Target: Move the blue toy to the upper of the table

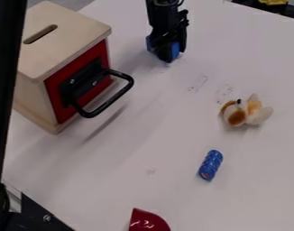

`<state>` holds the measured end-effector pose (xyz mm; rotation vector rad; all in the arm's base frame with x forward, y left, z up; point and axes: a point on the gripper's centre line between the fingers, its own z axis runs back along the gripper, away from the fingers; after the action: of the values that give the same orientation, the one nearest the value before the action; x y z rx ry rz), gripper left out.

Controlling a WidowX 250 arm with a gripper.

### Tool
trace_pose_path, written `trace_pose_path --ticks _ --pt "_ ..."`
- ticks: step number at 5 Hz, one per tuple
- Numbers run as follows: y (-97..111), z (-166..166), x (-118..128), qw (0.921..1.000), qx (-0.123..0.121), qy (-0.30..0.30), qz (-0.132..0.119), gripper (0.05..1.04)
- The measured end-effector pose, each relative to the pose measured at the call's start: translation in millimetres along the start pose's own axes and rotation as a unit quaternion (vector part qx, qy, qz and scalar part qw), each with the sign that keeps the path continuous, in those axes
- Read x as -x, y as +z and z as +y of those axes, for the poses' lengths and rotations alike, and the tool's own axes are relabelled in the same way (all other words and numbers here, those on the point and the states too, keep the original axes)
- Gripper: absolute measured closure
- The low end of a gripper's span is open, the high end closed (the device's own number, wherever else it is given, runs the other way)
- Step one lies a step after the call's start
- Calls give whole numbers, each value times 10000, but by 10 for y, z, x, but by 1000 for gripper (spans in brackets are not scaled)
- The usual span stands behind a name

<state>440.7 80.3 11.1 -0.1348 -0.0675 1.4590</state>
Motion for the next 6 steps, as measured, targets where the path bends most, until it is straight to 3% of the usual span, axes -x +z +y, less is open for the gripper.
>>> trace_pose_path --ticks 1,2,4,5,6 --pt "3 -4 6 10000 7 3 19 133" --pt "3 6 -8 10000 -26 3 -26 83" --pt "26 20 40 9999 -70 50 100 83" --pt "377 -70 105 9995 294 -54 41 83" --pt "595 -76 170 9991 400 -156 -7 83"
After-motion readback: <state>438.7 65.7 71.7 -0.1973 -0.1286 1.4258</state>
